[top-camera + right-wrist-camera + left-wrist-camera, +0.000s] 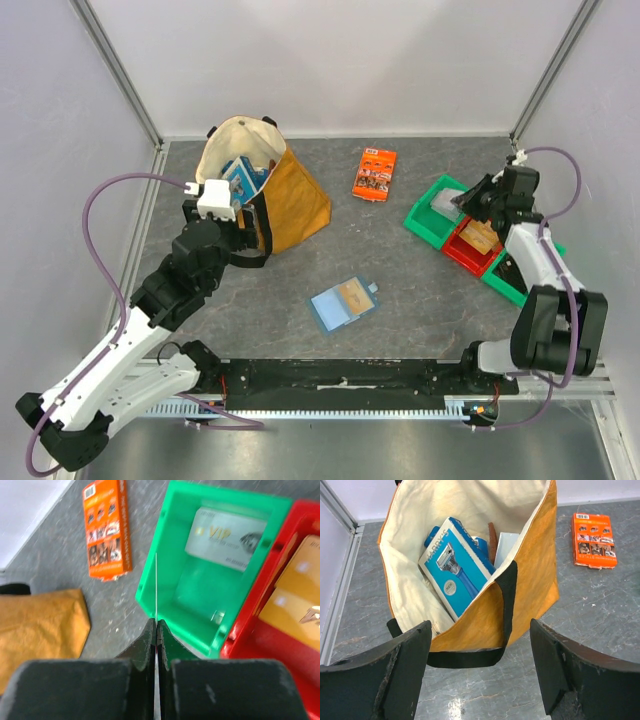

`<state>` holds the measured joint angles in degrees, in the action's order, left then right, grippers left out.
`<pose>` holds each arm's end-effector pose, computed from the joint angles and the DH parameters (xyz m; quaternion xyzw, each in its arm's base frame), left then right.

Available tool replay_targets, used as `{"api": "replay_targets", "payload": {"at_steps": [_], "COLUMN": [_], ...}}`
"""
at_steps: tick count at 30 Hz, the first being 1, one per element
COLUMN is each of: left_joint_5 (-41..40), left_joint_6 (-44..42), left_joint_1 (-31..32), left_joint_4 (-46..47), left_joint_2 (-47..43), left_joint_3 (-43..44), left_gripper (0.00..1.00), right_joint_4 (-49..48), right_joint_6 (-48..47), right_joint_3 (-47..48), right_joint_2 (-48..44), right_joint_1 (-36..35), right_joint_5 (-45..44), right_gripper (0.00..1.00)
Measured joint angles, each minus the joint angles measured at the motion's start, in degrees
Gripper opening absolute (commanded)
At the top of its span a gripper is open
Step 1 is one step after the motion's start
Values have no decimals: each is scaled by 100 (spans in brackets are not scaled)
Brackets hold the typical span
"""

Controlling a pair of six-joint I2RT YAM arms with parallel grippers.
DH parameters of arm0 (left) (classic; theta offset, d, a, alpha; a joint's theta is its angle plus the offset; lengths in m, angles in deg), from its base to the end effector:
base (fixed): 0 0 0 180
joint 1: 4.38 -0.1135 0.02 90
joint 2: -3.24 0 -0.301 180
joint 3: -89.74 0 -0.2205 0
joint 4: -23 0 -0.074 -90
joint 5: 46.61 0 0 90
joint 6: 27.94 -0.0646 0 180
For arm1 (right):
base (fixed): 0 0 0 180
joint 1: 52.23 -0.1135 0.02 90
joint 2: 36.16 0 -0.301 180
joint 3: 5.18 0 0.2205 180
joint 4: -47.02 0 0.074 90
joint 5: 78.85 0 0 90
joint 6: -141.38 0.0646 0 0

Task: Take the credit cards out of the card holder
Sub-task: Place the credit card in the storage box.

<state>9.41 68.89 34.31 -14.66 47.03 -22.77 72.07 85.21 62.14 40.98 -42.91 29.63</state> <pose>0.1228 -0.0521 0.3797 0.0337 0.7739 -0.0156 0.6322 0.2809 -0.0253 0.2920 0.2526 0.8410 0.2361 0.4161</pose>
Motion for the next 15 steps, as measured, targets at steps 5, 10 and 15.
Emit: {"api": "replay_targets", "payload": {"at_steps": [5,10,15], "left_joint_5": [2,20,136], "left_joint_6": [22,22,22], "left_joint_1": [-11,-11,-11], "left_joint_4": [125,214,273], "left_joint_2": [-59,-122,-153], "left_joint_3": [-83,-155,-186], "left_gripper": [84,83,82], "right_joint_4": [225,398,505], "right_joint_6": [-83,-74,-20], "right_joint_3": [774,1266,1440], "right_joint_2": [811,1587,2072], "right_joint_1": [81,109,107], "right_joint_5": [-415,-402,-310], "right_gripper": [4,5,6]}}
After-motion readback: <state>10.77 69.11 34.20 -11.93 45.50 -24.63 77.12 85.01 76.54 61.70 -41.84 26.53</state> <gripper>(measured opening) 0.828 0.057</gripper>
